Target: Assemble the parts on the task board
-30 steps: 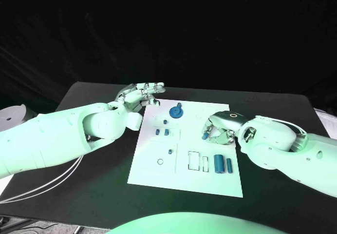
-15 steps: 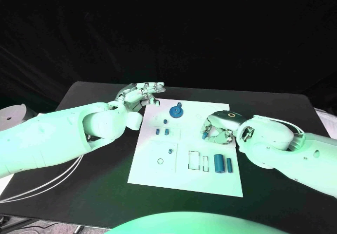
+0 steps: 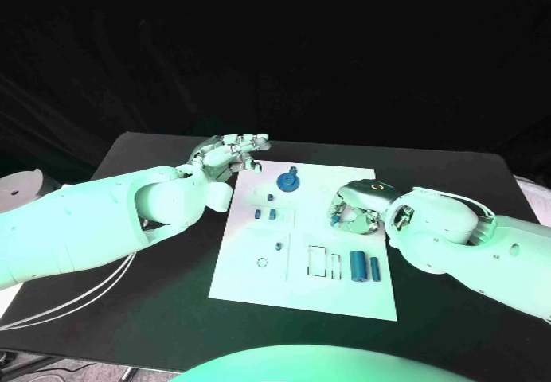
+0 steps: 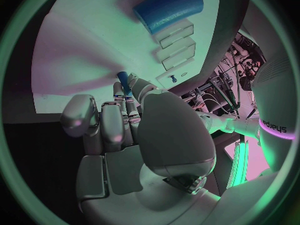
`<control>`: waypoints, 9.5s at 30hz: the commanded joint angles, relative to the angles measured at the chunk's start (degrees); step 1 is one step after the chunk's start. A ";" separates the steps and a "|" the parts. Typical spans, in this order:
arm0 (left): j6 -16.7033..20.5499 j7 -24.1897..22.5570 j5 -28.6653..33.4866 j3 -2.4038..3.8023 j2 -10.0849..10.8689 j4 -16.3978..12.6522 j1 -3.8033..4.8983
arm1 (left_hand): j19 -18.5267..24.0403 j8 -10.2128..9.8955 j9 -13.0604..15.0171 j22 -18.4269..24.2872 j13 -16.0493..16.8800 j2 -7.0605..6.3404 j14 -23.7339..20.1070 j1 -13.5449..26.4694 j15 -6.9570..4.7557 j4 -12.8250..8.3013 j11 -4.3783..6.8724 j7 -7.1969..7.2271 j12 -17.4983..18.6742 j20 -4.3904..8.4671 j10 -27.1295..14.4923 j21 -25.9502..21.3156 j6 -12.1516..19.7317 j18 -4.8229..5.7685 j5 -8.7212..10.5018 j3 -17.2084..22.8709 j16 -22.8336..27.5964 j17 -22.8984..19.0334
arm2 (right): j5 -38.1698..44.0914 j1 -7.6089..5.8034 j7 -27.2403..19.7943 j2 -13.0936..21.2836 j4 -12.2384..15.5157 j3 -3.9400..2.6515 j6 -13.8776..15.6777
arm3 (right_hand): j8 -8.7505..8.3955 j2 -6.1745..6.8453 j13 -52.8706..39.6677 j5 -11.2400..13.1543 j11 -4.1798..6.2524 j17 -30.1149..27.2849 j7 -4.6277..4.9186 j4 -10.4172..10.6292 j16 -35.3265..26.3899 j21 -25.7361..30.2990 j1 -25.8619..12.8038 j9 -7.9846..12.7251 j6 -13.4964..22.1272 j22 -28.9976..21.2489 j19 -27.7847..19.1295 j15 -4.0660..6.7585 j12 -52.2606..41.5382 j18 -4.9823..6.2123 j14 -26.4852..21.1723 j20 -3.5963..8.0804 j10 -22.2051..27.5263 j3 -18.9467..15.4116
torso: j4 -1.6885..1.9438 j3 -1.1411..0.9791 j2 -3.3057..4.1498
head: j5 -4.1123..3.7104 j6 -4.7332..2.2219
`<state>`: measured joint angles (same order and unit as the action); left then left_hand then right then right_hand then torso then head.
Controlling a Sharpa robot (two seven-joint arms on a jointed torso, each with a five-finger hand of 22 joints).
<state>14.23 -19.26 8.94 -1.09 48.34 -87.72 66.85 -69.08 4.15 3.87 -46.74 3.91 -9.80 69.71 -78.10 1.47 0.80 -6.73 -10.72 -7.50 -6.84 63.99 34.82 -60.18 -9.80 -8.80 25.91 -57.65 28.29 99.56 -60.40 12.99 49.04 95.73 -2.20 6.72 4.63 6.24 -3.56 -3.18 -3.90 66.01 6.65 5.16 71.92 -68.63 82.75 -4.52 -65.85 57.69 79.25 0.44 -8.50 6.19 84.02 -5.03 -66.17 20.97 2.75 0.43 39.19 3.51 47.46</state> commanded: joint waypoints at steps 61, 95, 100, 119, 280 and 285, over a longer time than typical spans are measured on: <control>-1.68 0.29 0.13 0.01 -0.94 0.32 0.04 | 0.23 0.21 -0.01 0.07 -0.01 0.61 -0.44 -0.20 0.00 -0.18 0.06 -0.11 -0.37 -0.20 -0.49 -0.32 0.40 -0.64 -0.33 -0.40 -0.34 -0.09 | -4.62 4.61 -4.41 -14.35 2.06 1.28 1.98 | 1.09 -1.66 -0.18 0.26 0.98 1.79 -0.09 -2.52 2.08 -1.75 0.17 -1.99 -2.67 2.09 1.03 1.46 1.83 -0.28 2.58 1.17 -4.74 4.57 | 0.03 0.00 0.01 | 2.93 0.83; -1.63 0.42 0.13 0.01 -0.73 0.44 0.03 | 0.18 0.31 0.01 0.13 0.00 0.72 -0.51 -0.29 0.00 -0.33 0.04 -0.13 -0.62 -0.21 -0.60 -0.39 0.45 -0.65 -0.26 -0.54 -0.45 -0.24 | 1.01 4.95 0.39 -14.51 1.39 1.60 -2.67 | 1.00 -1.52 -0.23 0.31 0.87 1.70 -0.05 -2.57 2.07 -1.68 -0.48 -2.13 -2.64 2.00 0.93 1.34 2.20 -0.26 2.53 1.05 -4.74 4.47 | -0.05 0.06 0.00 | 3.00 1.31; -1.63 0.46 0.13 0.01 -0.75 0.42 0.03 | 0.18 0.31 0.01 0.13 0.00 0.72 -0.51 -0.29 0.00 -0.33 0.04 -0.13 -0.62 -0.21 -0.60 -0.39 0.45 -0.65 -0.26 -0.54 -0.45 -0.24 | 2.32 4.91 1.28 -15.32 1.32 1.66 -2.90 | 0.53 -1.11 -0.15 0.30 0.64 1.31 0.08 -2.54 1.82 -1.47 -1.35 -2.11 -2.01 1.72 0.73 1.16 2.94 -0.22 2.39 0.89 -4.13 4.22 | 0.01 0.08 -0.04 | 2.89 1.32; -1.83 0.74 0.13 0.01 -0.58 0.30 0.03 | 0.17 0.33 0.01 0.15 0.01 0.74 -0.53 -0.31 0.01 -0.37 0.04 -0.14 -0.70 -0.22 -0.65 -0.42 0.47 -0.65 -0.24 -0.61 -0.48 -0.29 | 1.64 4.81 0.97 -15.49 0.99 1.95 2.25 | -1.13 2.48 -0.14 -0.36 -2.54 -2.31 2.87 -1.44 -0.28 2.98 -5.55 0.74 9.89 -4.19 -2.22 -1.48 4.27 0.92 1.09 -1.57 10.07 -3.15 | -0.02 0.01 0.01 | 2.71 1.17; -3.23 1.78 0.13 -0.65 0.72 -0.93 0.03 | 0.13 0.53 0.03 0.27 0.02 1.06 -0.68 -0.45 -0.01 -0.58 0.06 -0.12 -1.17 -0.22 -0.87 -0.58 0.51 -0.67 -0.15 -0.82 -0.66 -0.60 | -18.48 8.12 21.52 1.76 12.94 0.48 11.70 | 12.36 -3.70 -62.88 -1.96 4.84 13.81 -3.21 11.37 12.27 -9.67 -21.12 -14.42 4.19 13.71 4.30 4.38 -51.55 -2.20 4.15 3.84 -13.48 -31.97 | -2.71 0.24 -0.56 | -1.32 0.14; -3.28 1.81 0.13 -0.65 0.77 -0.93 0.03 | 0.13 0.53 0.03 0.27 0.02 1.06 -0.68 -0.45 -0.01 -0.58 0.06 -0.12 -1.17 -0.22 -0.87 -0.58 0.51 -0.67 -0.15 -0.82 -0.66 -0.60 | -17.56 8.13 21.48 1.82 13.12 0.48 11.37 | 12.88 -4.63 -64.04 -3.94 5.09 13.98 -3.49 8.43 12.36 -9.80 -13.49 -15.22 3.55 13.98 4.41 4.60 -52.65 -2.24 4.19 4.01 -14.03 -30.19 | -2.80 0.25 -0.55 | -1.27 0.21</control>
<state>12.12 -17.28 8.94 -1.77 49.13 -88.49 66.85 -69.08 4.40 3.87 -46.52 3.91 -9.35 69.41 -78.55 1.37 0.24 -6.72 -10.92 -8.33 -6.84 63.59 34.61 -59.97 -9.80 -8.80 25.35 -57.91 27.75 80.22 -52.30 34.51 50.88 108.74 -1.73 18.72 17.31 1.64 -67.54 -7.00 0.99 74.92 3.33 13.91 84.32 -78.50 68.71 -19.71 -62.16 71.62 83.70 4.74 -60.96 4.39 84.02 -1.54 -79.90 -9.31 0.02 0.67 38.62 2.20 47.61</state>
